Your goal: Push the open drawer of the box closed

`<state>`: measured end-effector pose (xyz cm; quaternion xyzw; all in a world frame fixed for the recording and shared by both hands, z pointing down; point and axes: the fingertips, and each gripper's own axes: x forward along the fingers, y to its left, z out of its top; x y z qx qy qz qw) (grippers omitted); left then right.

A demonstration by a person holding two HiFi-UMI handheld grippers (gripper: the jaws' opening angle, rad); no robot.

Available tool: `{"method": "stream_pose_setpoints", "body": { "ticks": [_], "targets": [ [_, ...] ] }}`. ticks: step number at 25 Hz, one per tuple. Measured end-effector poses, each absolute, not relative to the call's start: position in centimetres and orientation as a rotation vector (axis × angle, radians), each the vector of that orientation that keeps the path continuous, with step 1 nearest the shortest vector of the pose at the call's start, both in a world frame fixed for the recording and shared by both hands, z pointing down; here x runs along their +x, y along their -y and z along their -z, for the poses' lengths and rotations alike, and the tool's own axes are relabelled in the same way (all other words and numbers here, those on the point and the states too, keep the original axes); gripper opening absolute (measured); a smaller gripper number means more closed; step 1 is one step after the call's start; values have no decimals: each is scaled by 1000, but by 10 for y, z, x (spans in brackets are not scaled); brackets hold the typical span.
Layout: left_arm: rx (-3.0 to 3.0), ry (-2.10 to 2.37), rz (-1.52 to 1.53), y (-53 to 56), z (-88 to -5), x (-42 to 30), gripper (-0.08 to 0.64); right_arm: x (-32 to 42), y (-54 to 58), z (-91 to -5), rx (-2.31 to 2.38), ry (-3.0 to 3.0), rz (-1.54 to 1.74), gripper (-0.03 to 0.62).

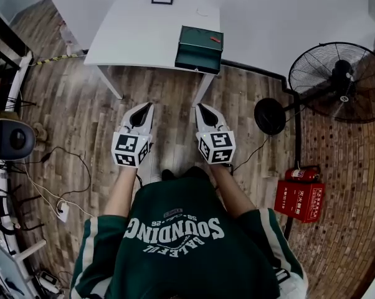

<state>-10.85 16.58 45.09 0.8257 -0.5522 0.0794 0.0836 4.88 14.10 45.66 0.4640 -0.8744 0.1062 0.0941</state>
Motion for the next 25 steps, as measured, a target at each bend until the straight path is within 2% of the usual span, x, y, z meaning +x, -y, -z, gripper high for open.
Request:
{"method": "stream_pose_setpoints", "body": {
  "ticks": [13,25],
  "targets": [
    [2482,1594,-236,-143,-459,-113,52,51,-124,-466,1422,2540,-343,2],
    [2446,1583,-269,-42,-476,-118,52,44,-19,-485,1407,2521,-373,2]
  ]
}}
